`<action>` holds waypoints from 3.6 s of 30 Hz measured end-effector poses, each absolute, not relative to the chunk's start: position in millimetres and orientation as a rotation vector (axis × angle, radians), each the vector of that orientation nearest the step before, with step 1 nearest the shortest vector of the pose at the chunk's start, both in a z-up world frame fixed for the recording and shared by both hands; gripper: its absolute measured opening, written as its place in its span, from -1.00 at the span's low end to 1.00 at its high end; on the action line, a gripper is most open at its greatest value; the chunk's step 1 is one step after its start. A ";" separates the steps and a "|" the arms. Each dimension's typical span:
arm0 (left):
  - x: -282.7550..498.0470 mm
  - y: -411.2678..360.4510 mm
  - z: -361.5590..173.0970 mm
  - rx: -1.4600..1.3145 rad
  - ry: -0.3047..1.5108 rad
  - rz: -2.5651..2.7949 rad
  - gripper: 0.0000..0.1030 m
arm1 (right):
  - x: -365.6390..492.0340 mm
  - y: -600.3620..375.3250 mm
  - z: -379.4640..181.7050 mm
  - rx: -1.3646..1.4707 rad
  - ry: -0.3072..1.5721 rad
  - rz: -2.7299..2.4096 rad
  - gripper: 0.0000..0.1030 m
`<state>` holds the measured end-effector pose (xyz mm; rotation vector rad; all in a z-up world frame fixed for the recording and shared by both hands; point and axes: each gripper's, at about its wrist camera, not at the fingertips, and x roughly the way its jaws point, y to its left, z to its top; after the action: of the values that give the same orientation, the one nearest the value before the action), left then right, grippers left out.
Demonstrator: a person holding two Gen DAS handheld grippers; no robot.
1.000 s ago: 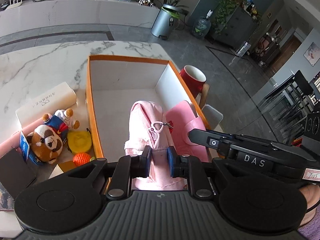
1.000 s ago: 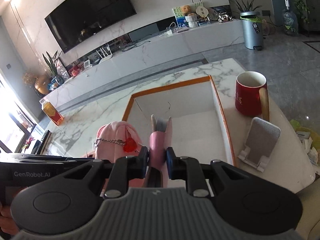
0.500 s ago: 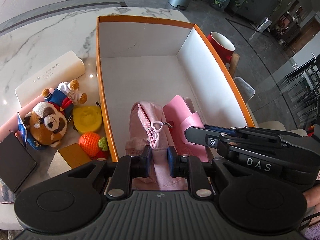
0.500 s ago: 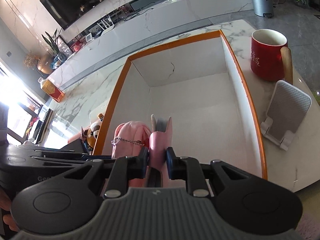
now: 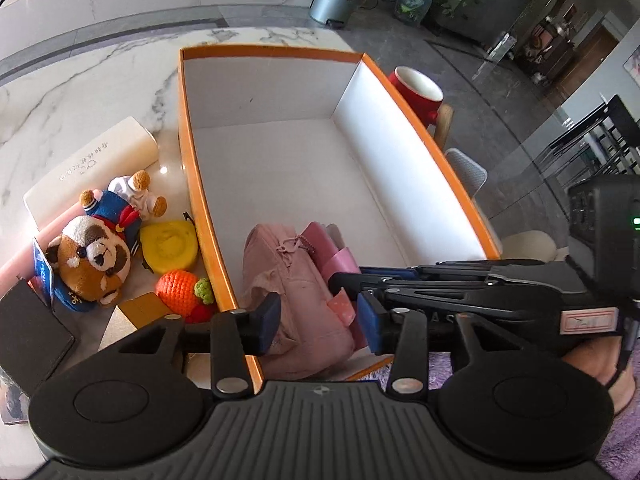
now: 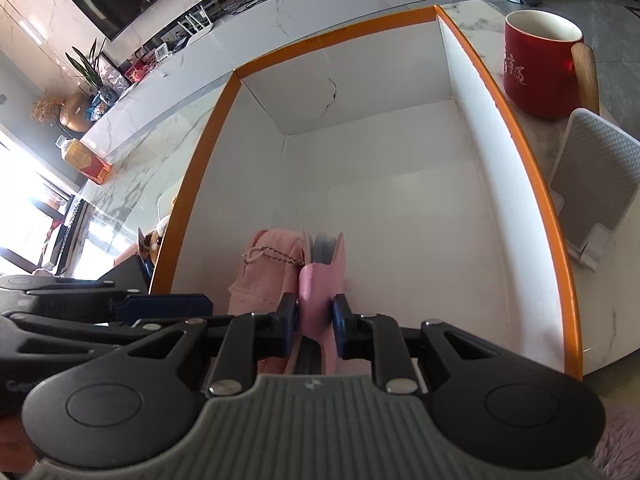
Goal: Organize objects
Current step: 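Open the left tool to release the pouch inside the box, then open the right tool to release the card holder inside the box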
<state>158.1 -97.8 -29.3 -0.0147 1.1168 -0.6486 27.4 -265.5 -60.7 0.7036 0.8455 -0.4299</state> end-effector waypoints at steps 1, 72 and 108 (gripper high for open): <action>153.6 -90.4 -24.1 -0.031 1.080 -0.649 0.07 | 27.9 -264.0 -60.4 0.707 0.846 -0.427 -0.60; 126.7 -31.2 -35.5 -0.277 1.026 -0.589 -0.26 | 41.9 -236.5 -58.2 0.632 0.915 -0.420 -0.56; 118.2 -20.7 -26.9 -0.260 0.988 -0.557 -0.23 | 33.2 -242.2 -54.8 0.683 0.941 -0.386 -0.54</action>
<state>118.2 -20.7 -26.9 -0.2603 0.9875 -0.5575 33.2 -242.2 -54.8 0.6833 0.9411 -0.3860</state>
